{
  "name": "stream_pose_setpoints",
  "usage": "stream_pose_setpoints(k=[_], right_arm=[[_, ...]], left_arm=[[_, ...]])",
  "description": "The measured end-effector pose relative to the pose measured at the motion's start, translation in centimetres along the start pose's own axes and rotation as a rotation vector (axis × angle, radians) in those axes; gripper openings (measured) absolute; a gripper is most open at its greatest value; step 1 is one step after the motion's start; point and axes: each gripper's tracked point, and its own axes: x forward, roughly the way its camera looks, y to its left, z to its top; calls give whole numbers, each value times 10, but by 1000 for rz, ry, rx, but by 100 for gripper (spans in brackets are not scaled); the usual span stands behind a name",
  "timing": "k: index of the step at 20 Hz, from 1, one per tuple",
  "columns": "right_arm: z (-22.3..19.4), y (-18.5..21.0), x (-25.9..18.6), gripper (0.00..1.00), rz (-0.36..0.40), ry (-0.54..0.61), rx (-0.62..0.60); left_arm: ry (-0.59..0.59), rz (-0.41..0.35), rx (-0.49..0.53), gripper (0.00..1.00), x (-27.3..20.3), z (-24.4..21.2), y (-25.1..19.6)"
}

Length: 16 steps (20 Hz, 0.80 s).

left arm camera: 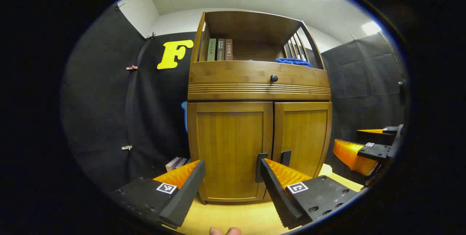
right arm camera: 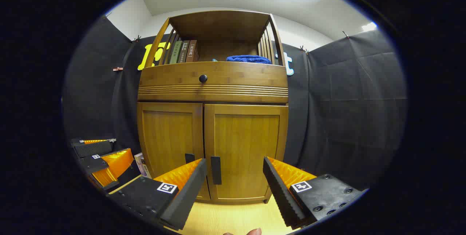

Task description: Open the right door of the double-door shoe cabinet with the right hand, and open the left door with the left hand.

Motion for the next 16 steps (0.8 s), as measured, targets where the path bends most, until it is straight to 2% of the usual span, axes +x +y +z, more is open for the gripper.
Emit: stream_pose_setpoints(k=[1, 6, 8, 13, 15, 16], right_arm=[[0, 1, 0, 97, 0, -1, 0], [1, 4, 2, 95, 2, -2, 0], [2, 5, 3, 99, 2, -6, -3], [2, 7, 3, 99, 1, -5, -4], [2, 7, 4, 97, -1, -4, -10], [2, 7, 4, 99, -3, -4, -10]], left_arm=[[0, 1, 1, 94, 0, -1, 0], [-4, 2, 8, 94, 0, 2, 2], [-7, 2, 9, 94, -1, 3, 3], [-8, 3, 5, 92, 1, 3, 6], [-9, 7, 6, 94, 3, 3, 9], [-9, 6, 5, 94, 4, 3, 10]])
